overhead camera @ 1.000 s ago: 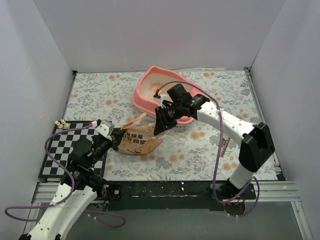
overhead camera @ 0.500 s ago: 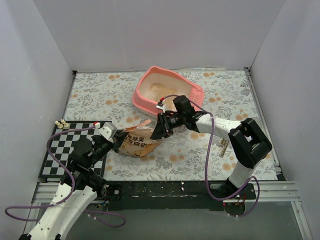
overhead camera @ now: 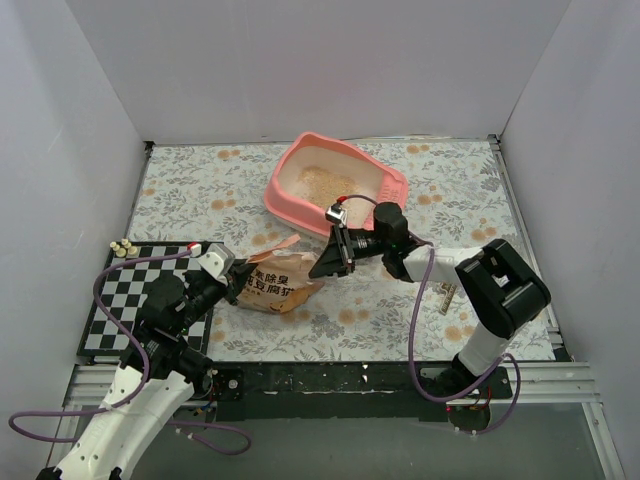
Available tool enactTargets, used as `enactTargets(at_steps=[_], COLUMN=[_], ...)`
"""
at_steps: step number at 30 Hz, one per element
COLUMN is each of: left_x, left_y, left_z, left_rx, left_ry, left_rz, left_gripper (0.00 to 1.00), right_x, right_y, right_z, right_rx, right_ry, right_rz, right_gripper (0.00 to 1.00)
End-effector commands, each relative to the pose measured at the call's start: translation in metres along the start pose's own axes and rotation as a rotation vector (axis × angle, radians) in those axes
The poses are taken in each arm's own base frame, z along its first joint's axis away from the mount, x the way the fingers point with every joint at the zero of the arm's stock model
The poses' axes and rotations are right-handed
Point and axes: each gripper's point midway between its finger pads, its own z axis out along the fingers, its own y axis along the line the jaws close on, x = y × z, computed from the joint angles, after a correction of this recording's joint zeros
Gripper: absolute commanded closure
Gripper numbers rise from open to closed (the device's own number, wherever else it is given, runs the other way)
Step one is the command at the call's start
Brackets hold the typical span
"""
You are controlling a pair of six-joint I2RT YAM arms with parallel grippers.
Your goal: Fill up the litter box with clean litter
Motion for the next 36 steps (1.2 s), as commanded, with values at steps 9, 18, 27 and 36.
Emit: enactTargets(at_steps=[9,18,27,36], left_x=[-0.045,-0.05,-0.051,-0.05], left_y=[0.002,0.007,0.007,0.007], left_z=[-0.007,-0.011,-0.012,-0.013], left_rx=[-0.019,-0.057,-0.063,-0.066], left_ry=[-0.115,-0.144,-0.156,-0.165], left_rz=[0.018,-0.003,-0.027,-0.048], left_gripper=[1.0,1.0,1.0,1.0], right_x=[0.009,0.014,0.021,0.03], right_y=[0.05,0.05,0.041,0.045], right_z=[-0.045,-0.079,-0.103,-0.108], right_rx=[-0.002,0.043,0.061,-0.003], right_ry=[-0.018,-0.125,-0.248,-0.32], right_rz=[-0.243,-0.19,-0.089,0.035], right_gripper=[0.99,0.99,0.99,0.99])
